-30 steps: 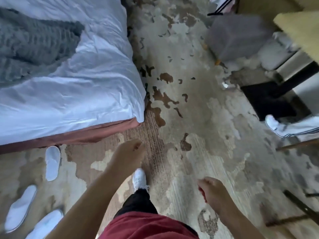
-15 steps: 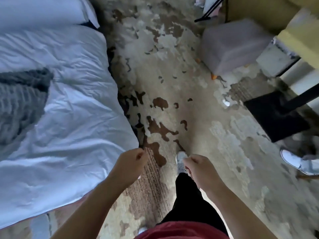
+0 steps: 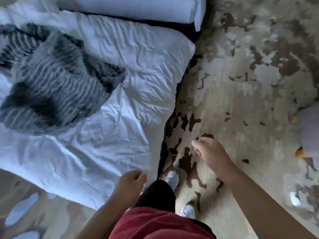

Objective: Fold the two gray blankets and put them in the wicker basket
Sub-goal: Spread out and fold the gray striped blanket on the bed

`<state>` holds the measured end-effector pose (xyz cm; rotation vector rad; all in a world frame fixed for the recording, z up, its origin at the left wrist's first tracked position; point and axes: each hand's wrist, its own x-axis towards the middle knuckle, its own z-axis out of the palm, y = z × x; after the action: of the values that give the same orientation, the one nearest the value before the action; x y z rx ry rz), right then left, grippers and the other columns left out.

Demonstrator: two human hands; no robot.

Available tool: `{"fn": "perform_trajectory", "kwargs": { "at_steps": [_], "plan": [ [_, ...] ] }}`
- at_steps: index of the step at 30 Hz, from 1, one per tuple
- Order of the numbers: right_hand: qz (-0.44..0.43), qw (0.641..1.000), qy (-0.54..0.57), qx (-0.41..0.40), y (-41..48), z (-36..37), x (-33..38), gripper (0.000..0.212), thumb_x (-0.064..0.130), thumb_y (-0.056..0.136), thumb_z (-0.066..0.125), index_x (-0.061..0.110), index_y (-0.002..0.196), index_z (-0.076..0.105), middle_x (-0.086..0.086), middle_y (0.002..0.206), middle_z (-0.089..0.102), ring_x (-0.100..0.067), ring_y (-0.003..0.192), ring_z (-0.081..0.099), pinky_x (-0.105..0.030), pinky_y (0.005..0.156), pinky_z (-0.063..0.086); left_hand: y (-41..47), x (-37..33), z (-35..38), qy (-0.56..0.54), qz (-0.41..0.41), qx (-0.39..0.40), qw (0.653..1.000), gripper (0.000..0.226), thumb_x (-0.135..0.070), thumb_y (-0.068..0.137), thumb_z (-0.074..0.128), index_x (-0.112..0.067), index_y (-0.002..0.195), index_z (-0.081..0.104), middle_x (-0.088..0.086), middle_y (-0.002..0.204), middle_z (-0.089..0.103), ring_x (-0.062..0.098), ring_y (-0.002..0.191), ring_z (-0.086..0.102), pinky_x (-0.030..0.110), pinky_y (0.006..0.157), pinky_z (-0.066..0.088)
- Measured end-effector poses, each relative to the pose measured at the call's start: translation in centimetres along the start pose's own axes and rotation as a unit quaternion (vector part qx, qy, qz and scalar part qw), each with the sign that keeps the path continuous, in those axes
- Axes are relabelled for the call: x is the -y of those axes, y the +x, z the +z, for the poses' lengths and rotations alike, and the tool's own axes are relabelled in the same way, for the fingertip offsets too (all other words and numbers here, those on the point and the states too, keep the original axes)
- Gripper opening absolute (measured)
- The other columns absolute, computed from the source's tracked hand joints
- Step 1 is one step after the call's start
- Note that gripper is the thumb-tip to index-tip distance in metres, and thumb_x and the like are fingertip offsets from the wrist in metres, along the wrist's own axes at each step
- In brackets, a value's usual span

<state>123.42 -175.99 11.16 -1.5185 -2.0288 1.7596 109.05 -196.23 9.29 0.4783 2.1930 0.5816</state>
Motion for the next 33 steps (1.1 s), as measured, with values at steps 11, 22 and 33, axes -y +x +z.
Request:
{"fn": "perform_trajectory", "kwargs": {
  "at_steps": [11, 22, 33],
  "plan": [
    [0.106, 0.994, -0.020, -0.036, 15.8, -6.5, 3.6, 0.037, 0.024, 0.091, 0.055, 0.018, 0.055, 0.047, 0.002, 0.052, 0.041, -0.013, 0.050, 0.037, -0.031, 0.055, 0.031, 25.0, -20.5, -3.5, -0.125, 0.052, 0.067, 0.989, 0.029, -0.019, 0.087, 0.050, -0.013, 0.059, 0.056, 0.000, 0.055, 0.054, 0.017, 0.056, 0.052, 0.028, 0.061, 0.043],
    [0.008, 0.958, -0.200, 0.203, 40.3, 0.9, 22.7, 0.044, 0.018, 0.088, 0.056, 0.021, 0.047, 0.039, 0.000, 0.050, 0.035, -0.014, 0.048, 0.033, -0.031, 0.056, 0.028, 36.7, -18.4, -14.7, -0.325, -0.125, -0.106, 0.931, 0.029, -0.017, 0.087, 0.048, -0.014, 0.058, 0.052, -0.001, 0.054, 0.052, 0.015, 0.052, 0.050, 0.025, 0.055, 0.041],
    [-0.092, 0.815, -0.389, 0.419, 60.7, 29.0, 35.1, 0.015, 0.019, 0.085, 0.056, 0.014, 0.072, 0.049, -0.007, 0.063, 0.042, -0.021, 0.054, 0.038, -0.033, 0.057, 0.034, 37.0, -11.1, -12.6, -0.554, -0.474, -0.334, 0.597, 0.034, -0.009, 0.084, 0.050, -0.011, 0.050, 0.047, -0.003, 0.036, 0.043, 0.020, 0.044, 0.042, 0.028, 0.053, 0.033]
  ]
}}
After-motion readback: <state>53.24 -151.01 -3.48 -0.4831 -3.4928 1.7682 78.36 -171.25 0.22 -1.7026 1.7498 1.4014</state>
